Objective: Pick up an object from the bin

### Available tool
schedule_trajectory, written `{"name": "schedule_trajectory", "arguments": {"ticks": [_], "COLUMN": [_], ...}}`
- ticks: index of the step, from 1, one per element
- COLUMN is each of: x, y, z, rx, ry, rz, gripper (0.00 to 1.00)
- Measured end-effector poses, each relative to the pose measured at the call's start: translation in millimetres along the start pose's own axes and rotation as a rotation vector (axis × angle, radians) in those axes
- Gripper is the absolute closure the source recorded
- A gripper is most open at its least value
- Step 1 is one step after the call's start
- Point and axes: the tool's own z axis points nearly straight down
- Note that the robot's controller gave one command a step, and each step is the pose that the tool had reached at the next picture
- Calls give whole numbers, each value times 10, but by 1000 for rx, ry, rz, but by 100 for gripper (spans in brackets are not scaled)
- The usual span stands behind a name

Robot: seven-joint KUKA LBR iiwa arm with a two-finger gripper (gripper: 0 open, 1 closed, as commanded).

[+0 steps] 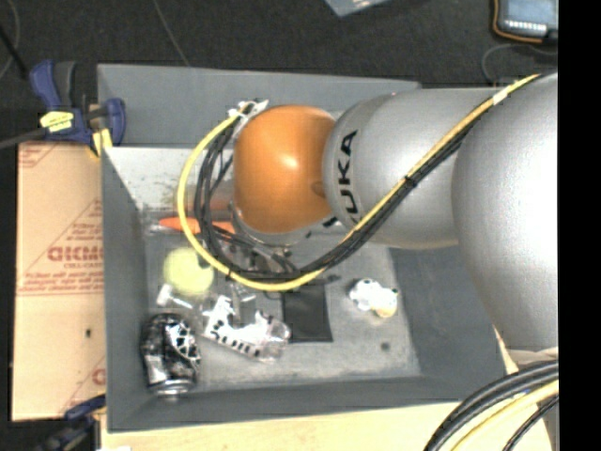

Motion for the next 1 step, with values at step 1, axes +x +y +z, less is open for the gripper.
{"name": "schedule_trajectory", "arguments": {"ticks": [1], "x": [200], "y": [25], "z": [136], "rx": [0], "ry": [-8], "rz": [-92], "gripper": [0]}}
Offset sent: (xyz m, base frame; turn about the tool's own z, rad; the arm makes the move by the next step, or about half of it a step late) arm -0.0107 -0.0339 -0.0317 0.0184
